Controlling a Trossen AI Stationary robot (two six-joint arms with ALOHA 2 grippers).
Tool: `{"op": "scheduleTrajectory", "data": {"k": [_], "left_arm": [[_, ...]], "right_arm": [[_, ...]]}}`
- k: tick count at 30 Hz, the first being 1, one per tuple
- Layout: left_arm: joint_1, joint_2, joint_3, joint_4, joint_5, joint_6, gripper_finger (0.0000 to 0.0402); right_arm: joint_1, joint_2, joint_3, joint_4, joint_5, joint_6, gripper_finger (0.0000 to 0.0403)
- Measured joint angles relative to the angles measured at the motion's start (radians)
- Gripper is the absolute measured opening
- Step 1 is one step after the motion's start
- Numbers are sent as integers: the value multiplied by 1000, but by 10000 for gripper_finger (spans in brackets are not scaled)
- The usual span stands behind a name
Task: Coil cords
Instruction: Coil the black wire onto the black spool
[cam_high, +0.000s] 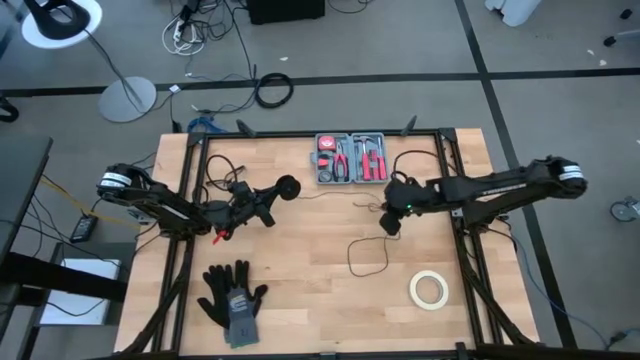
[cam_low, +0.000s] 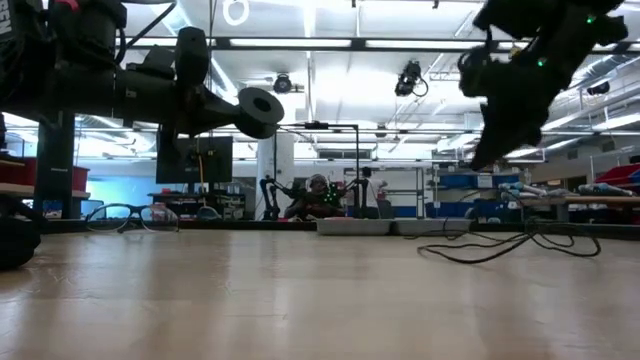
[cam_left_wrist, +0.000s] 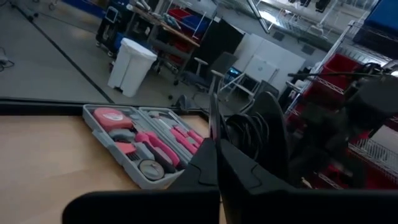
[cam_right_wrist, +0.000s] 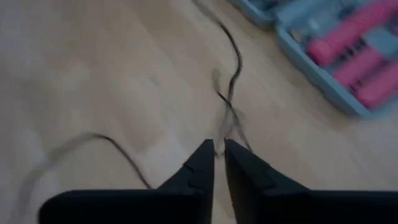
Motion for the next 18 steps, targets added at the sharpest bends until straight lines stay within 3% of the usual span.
{"op": "scheduleTrajectory", "data": {"k": [7,14,18], "left_arm": [[0,0,0,3,4,0,0],[0,0,0,-3,5,0,0],[0,0,0,-1,6,0,0]], "right_arm": [[3,28,-111,375,-39,-55,111],[2,263,-176,906,-40,-127,129],[2,432,-109,1112,-40,-269,122]]}}
